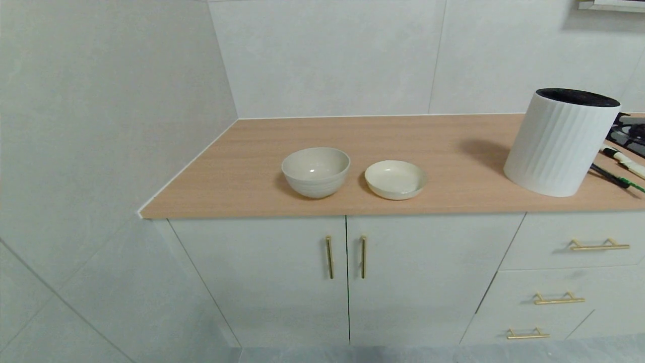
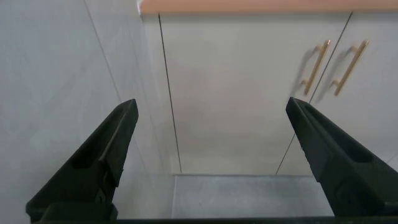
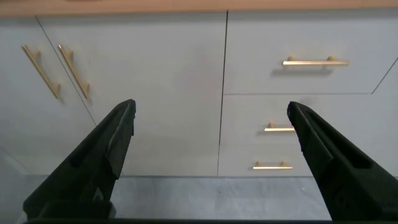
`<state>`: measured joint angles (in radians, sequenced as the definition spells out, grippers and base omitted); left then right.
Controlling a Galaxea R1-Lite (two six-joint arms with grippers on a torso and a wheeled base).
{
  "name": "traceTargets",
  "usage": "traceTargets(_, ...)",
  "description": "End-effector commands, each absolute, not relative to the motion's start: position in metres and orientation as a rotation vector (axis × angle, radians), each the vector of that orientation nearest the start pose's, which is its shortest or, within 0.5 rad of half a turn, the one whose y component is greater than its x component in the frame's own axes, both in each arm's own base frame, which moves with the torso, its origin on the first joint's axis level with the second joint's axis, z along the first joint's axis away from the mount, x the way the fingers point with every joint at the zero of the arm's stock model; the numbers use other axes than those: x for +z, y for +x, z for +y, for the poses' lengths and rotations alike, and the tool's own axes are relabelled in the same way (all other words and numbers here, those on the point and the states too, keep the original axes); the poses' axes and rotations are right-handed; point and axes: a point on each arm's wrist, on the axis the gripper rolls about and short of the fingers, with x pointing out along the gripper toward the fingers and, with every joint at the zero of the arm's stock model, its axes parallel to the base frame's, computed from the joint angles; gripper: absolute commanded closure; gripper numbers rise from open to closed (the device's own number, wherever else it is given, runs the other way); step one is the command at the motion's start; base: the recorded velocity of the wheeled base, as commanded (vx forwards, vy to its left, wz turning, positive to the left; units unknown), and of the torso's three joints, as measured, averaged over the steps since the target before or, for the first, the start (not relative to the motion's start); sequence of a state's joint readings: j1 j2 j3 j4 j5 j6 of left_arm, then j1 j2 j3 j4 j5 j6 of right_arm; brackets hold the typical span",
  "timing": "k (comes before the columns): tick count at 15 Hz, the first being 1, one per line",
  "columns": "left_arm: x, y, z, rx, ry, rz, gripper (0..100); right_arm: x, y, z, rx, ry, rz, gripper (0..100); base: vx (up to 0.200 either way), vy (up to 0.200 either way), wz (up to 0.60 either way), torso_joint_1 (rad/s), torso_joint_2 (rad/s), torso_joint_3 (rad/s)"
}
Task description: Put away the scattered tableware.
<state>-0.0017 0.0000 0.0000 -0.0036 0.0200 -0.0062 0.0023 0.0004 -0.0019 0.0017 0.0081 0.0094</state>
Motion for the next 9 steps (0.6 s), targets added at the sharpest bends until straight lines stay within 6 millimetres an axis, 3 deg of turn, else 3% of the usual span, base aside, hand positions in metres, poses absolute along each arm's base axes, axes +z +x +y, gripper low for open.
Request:
traceTargets(1, 0.0758, -0.0228, 0.0005, 0.020, -0.008, -0.003, 0, 0.0757, -0.0229, 0.0001, 0.012, 0.009, 0.000, 0, 0.000, 0.000, 0.00, -0.217, 0.51, 0.290)
traceTargets(9, 0.0760, -0.0228, 0.0005, 0.020, -0.006, -0.005, 0, 0.0757, -0.0229, 0.0001, 0.011, 0.009, 0.000, 0, 0.000, 0.000, 0.00, -0.188, 0.47, 0.286)
